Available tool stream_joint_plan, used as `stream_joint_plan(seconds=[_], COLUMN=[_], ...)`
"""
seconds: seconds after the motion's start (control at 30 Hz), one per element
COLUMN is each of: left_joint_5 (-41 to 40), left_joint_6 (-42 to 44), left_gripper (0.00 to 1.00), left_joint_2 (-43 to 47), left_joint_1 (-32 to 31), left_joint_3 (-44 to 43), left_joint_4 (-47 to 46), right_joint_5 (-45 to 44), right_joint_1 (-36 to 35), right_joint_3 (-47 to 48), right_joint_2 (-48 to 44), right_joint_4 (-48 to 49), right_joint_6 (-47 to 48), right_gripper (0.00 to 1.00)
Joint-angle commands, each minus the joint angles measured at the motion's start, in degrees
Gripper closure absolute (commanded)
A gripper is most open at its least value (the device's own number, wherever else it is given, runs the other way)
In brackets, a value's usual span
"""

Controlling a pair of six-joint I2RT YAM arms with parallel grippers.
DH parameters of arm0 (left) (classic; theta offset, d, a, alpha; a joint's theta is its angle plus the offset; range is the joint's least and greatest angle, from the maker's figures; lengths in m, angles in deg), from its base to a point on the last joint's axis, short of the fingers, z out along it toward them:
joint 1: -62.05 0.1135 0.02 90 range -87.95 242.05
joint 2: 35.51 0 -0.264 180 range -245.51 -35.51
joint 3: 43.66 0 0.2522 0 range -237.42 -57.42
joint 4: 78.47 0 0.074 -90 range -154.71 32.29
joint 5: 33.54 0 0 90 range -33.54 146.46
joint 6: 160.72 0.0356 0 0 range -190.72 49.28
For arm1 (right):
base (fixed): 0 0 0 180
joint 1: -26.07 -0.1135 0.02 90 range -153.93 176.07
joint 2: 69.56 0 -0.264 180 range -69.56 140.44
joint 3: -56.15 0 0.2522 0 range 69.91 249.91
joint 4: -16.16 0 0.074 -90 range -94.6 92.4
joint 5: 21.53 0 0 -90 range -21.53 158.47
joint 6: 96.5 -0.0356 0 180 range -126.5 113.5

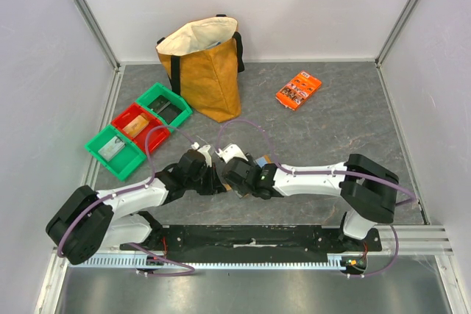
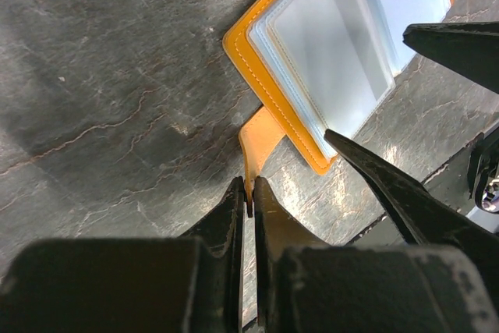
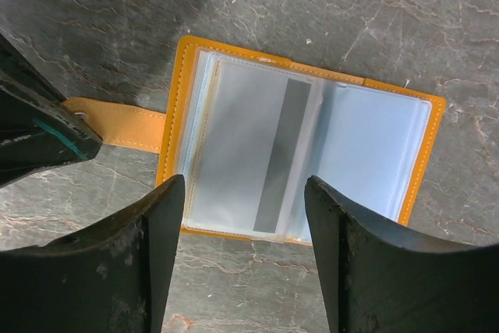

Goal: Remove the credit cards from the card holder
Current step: Remove the credit card from the card holder.

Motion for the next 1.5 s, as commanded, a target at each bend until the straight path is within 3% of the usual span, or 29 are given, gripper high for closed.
stream_joint_plan(seconds=[0.0, 0.23, 0.37, 0.77, 1.03, 1.1, 1.23, 1.33, 1.47], left_joint_5=[0.6, 0.6, 0.6, 0.9, 0.7, 0.6, 0.1, 0.3, 0.6], left_joint_6=[0.2, 0.2, 0.4, 0.9, 0.9, 1.0, 0.9, 0.9, 0.9], left_gripper=[0.98, 0.98, 0.98, 0.98, 0.98, 0.98, 0.98, 0.98, 0.98], left_joint_2=[1.1, 1.0, 1.3, 1.5, 2.7, 3.1, 3.6, 3.2, 3.5], left_joint_1=[-0.1, -0.1, -0.1, -0.2, -0.1, -0.1, -0.1, -0.1, -0.2], left_joint_3=[0.4, 0.4, 0.4, 0.2, 0.4, 0.5, 0.8, 0.7, 0.7], left_joint_4=[-1.0, -0.8, -0.3, 0.1, 2.5, 3.0, 2.9, 2.9, 3.0], right_joint_5=[-0.5, -2.6, -5.9, -11.8, -13.4, -10.5, 0.4, 2.5, 3.4], right_joint_1=[-0.1, -0.1, -0.1, -0.1, 3.8, 3.9, 3.4, 2.5, 1.7], right_joint_3=[1.9, 1.6, 1.1, 1.5, 1.7, 1.8, 1.1, 1.1, 1.4], right_joint_2=[1.9, 2.9, 1.3, -7.5, -7.8, -7.8, -8.2, -5.9, -1.7], right_joint_4=[0.3, -0.6, -1.6, -3.6, -5.6, -5.3, -0.2, 1.9, 2.7], right_joint_6=[-0.5, -0.7, -1.1, -0.5, -0.2, 1.4, 3.9, 3.9, 3.5], right_gripper=[0.30, 0.31, 0.39, 0.46, 0.52, 0.50, 0.35, 0.27, 0.26])
